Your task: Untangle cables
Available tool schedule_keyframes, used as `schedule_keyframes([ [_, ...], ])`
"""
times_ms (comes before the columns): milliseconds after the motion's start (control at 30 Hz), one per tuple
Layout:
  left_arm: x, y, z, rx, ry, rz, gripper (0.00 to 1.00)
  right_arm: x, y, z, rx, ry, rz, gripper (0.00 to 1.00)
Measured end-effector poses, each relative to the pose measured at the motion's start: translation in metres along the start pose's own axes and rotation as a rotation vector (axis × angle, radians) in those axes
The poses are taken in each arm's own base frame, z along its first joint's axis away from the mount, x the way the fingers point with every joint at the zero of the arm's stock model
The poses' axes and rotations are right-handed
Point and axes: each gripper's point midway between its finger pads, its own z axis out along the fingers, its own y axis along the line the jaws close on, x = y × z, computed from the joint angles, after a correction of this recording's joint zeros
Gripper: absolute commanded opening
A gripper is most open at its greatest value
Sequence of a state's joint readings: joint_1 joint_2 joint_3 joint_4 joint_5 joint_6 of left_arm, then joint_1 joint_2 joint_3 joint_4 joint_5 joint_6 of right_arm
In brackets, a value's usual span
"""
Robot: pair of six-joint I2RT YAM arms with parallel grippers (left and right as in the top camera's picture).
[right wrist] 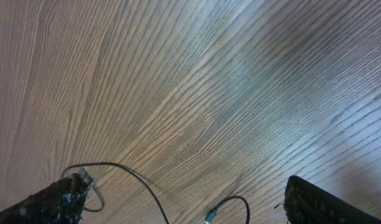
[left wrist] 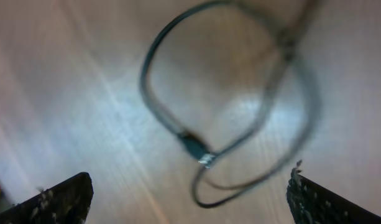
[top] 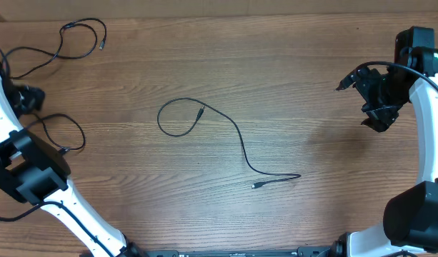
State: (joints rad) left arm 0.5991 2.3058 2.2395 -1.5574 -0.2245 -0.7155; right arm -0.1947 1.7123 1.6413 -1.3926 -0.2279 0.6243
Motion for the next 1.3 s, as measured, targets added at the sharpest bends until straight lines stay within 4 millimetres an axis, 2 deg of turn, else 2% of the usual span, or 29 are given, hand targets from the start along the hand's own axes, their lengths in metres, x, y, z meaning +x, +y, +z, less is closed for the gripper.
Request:
schedule_keyframes([
  [133,0.015,0.019,0.035,-0.095,0.077,-0.067,0.99,0.0,0.0,0.0,-0.001,0.0,0.001,1.0],
  [233,0.019,0.032,0.053,-0.128,0.113,-0.112,1.0,0.0,0.0,0.0,0.0,0.0,0.0,1.0],
  [467,-0.005,0.053,0.066,-0.079,0.126,-0.191,1.0,0.0,0.0,0.0,0.0,-0.001,0.0,1.0],
  [600,-0.018,0.055,0.072,0.017,0.148,-0.162,1.0,0.0,0.0,0.0,0.0,0.0,0.0,1.0],
  [767,-0.018,0.055,0.074,0.064,0.174,-0.111,0.99,0.0,0.0,0.0,-0.001,0.0,0.0,1.0],
  [967,-0.012,0.04,0.086,0.099,0.179,-0.074,0.89,0.0,0.0,0.0,0.0,0.0,0.0,1.0],
  [1200,0.006,0.032,0.116,0.103,0.208,-0.061,0.83,0.0,0.0,0.0,0.0,0.0,0.0,1.0],
  [1300,0.006,0.029,0.118,0.123,0.203,-0.064,0.83,0.0,0.0,0.0,-0.001,0.0,0.0,1.0],
])
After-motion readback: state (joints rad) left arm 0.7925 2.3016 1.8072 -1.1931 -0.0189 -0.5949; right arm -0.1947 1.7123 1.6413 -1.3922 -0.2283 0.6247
